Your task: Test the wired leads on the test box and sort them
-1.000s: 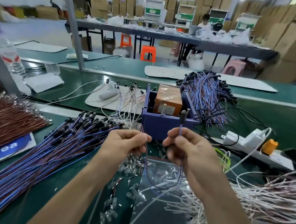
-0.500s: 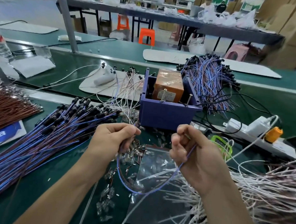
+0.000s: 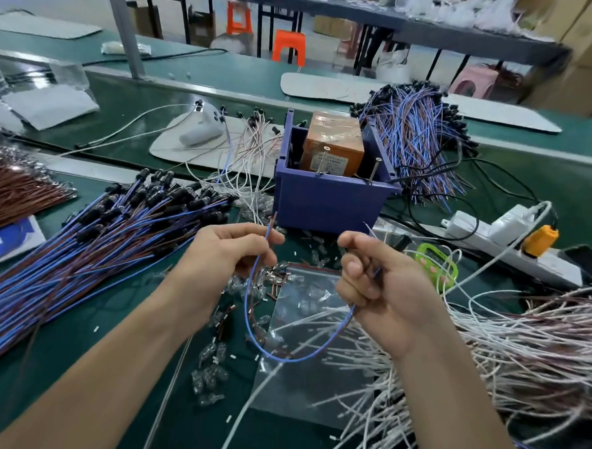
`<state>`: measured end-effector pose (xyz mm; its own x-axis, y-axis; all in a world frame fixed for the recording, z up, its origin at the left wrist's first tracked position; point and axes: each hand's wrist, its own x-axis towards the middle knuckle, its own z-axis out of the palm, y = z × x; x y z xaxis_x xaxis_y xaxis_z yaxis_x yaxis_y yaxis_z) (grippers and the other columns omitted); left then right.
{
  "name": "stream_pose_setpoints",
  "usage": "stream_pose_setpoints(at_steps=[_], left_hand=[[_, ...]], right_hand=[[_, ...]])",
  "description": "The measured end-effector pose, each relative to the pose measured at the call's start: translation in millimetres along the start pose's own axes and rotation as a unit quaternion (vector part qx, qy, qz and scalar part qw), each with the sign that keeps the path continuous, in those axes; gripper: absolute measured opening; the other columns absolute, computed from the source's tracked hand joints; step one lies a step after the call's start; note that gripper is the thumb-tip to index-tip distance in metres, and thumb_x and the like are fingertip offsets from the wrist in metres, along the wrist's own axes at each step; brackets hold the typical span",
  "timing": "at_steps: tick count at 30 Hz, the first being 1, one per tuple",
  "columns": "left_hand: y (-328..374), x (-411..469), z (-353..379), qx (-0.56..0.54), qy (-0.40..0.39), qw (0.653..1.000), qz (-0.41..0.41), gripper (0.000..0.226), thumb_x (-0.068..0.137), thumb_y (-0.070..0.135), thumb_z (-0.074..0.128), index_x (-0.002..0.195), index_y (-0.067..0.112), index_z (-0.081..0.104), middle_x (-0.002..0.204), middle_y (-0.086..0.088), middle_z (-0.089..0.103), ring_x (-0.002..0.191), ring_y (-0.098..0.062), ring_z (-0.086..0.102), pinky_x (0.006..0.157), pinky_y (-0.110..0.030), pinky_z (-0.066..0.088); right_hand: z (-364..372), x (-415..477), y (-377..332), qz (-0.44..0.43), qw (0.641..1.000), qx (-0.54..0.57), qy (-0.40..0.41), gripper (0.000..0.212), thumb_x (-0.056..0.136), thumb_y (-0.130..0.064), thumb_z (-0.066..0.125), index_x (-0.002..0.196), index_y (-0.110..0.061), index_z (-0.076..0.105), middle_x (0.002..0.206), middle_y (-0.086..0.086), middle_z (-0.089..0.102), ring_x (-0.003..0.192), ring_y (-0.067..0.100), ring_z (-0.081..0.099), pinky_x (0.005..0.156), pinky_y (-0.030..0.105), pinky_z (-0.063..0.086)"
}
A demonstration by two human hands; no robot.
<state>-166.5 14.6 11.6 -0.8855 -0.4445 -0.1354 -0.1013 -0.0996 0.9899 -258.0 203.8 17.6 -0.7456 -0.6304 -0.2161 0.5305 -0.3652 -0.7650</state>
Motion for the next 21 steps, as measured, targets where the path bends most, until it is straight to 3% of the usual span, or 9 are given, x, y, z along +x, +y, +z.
stream_pose_setpoints(at_steps=[1,3,6,8,11,13,15,18,21], left_hand=[[-1,0,0,0.003,-0.014,1.0,0.001,0.037,0.095,0.001,0.06,0.079,0.024,0.084,0.07,-0.006,0.072,0.066,-0.013,0.058,0.068,-0.027,0.045],[-4,-1,1,0.007,-0.041,0.999,0.003,0.034,0.096,0.004,0.062,0.082,0.025,0.084,0.072,-0.005,0.074,0.066,-0.011,0.061,0.067,-0.022,0.05],[-7,-2,3,0.009,-0.053,0.999,0.004,0.029,0.095,0.005,0.065,0.084,0.024,0.084,0.075,-0.007,0.076,0.062,-0.011,0.065,0.062,-0.018,0.054],[-9,-2,4,-0.01,-0.034,0.999,-0.008,0.023,0.094,0.005,0.068,0.084,0.018,0.084,0.08,-0.011,0.078,0.061,-0.013,0.068,0.061,-0.019,0.056],[-11,0,5,-0.054,0.012,0.998,-0.031,0.009,0.091,0.006,0.07,0.089,0.008,0.078,0.083,-0.014,0.079,0.06,-0.015,0.072,0.059,-0.019,0.057],[-11,1,6,-0.063,0.027,0.997,-0.039,0.006,0.092,0.007,0.07,0.09,0.006,0.076,0.081,-0.012,0.079,0.059,-0.015,0.072,0.058,-0.019,0.057],[-10,0,6,-0.057,0.035,0.997,-0.042,0.007,0.092,0.009,0.071,0.088,0.006,0.075,0.079,-0.012,0.079,0.059,-0.015,0.073,0.056,-0.019,0.057],[-8,-4,7,-0.022,0.03,0.999,-0.025,0.014,0.091,0.01,0.073,0.078,0.011,0.078,0.079,-0.013,0.079,0.059,-0.017,0.073,0.056,-0.019,0.057],[-5,-9,10,0.001,0.023,1.0,-0.01,0.019,0.088,0.01,0.077,0.069,0.015,0.08,0.078,-0.015,0.078,0.06,-0.018,0.072,0.057,-0.021,0.057]], right_hand=[[0,0,0,0.002,1.0,-0.01,0.001,0.014,0.079,-0.007,0.058,0.083,-0.005,0.071,0.062,0.007,0.051,0.041,0.01,0.026,0.041,0.022,0.026],[-1,-1,0,0.01,1.0,-0.01,-0.003,0.03,0.066,0.004,0.049,0.09,-0.004,0.065,0.069,0.01,0.054,0.047,0.013,0.032,0.047,0.024,0.03],[-3,2,3,0.01,1.0,0.012,-0.005,0.044,0.063,0.015,0.038,0.096,-0.001,0.062,0.078,0.014,0.06,0.057,0.016,0.046,0.055,0.025,0.041],[-3,3,6,0.017,1.0,0.006,-0.003,0.039,0.081,0.02,0.037,0.1,0.003,0.066,0.085,0.018,0.068,0.062,0.019,0.058,0.059,0.027,0.051],[1,0,12,0.028,0.992,-0.12,0.026,0.033,0.109,-0.008,0.038,0.11,0.001,0.07,0.093,0.021,0.075,0.067,0.024,0.069,0.059,0.03,0.057],[2,-2,15,0.018,0.975,-0.218,0.05,0.039,0.111,-0.025,0.039,0.108,-0.003,0.07,0.084,0.02,0.075,0.054,0.024,0.064,0.046,0.025,0.048],[3,-3,15,0.007,0.967,-0.248,0.057,0.044,0.111,-0.032,0.039,0.097,-0.006,0.072,0.071,0.017,0.07,0.042,0.019,0.049,0.04,0.022,0.036],[6,-3,14,-0.01,0.97,-0.24,0.036,0.045,0.109,-0.025,0.047,0.079,-0.014,0.078,0.062,0.013,0.062,0.039,0.013,0.037,0.039,0.021,0.029],[10,-3,18,-0.03,0.96,-0.278,0.023,0.028,0.099,-0.008,0.061,0.078,-0.015,0.079,0.062,0.01,0.062,0.041,0.009,0.038,0.041,0.017,0.03]])
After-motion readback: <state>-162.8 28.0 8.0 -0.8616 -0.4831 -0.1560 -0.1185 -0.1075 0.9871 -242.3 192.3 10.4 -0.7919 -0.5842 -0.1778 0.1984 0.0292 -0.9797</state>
